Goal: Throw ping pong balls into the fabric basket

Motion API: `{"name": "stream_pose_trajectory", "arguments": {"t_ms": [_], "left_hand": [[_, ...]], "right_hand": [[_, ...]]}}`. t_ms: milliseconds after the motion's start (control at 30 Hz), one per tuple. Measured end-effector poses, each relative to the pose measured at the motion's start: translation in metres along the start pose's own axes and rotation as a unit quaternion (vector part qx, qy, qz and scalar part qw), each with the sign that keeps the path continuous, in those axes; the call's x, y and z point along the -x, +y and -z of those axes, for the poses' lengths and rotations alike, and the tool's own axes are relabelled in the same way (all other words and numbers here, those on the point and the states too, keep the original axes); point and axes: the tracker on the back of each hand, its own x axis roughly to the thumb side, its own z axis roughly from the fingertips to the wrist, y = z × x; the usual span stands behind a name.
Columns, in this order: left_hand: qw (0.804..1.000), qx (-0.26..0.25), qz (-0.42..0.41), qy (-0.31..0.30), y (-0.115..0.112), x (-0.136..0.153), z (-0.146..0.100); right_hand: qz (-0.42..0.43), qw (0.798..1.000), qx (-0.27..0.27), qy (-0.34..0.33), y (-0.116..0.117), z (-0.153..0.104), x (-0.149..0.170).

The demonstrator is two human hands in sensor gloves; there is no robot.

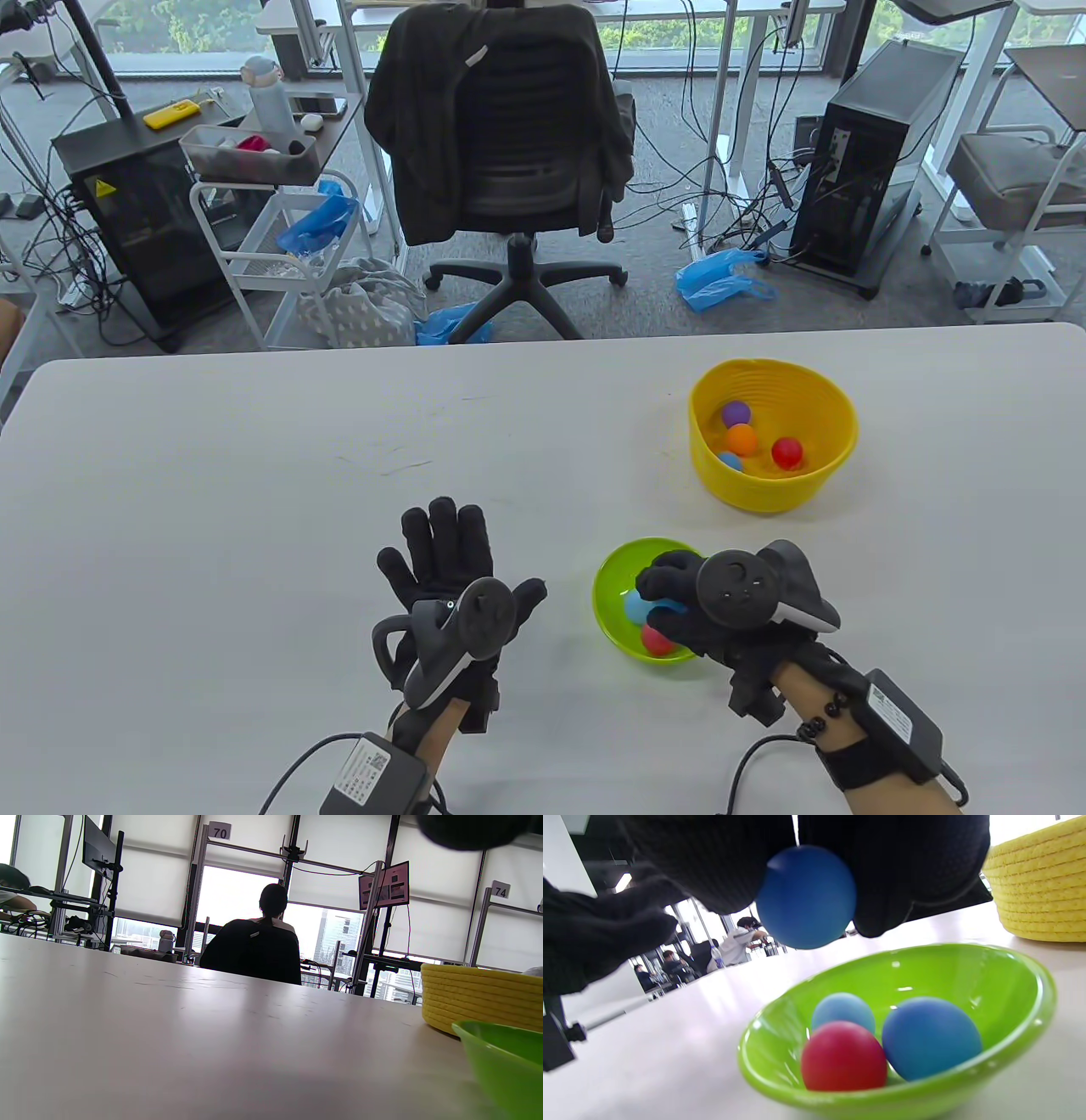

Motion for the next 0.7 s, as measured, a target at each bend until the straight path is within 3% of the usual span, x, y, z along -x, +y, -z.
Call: {"name": "stream_pose_trajectory", "arguments": {"t_ms": [133, 267, 500, 600, 700], "left_hand": [[1.0, 0.003, -0.003, -0.003, -0.001, -0.002, 0.0], [1.0, 0.005, -0.003, -0.005, -0.002, -0.003, 0.0], [1.0, 0.009, -0.002, -0.006, -0.003, -0.006, 0.0], [1.0, 0.009, 0.0, -0.006, -0.003, -0.007, 0.0], [1.0, 0.008, 0.004, -0.005, -0.003, -0.007, 0.0]], "right_hand": [[0.134, 0.989, 0.054, -0.019, -0.018, -0.009, 0.022], [0.243, 0.964, 0.111, -0.01, -0.034, -0.018, 0.044], [0.385, 0.907, 0.173, 0.016, -0.041, -0.027, 0.08], [0.45, 0.874, 0.182, 0.029, -0.039, -0.028, 0.093], [0.479, 0.856, 0.188, 0.04, -0.039, -0.028, 0.104]]}}
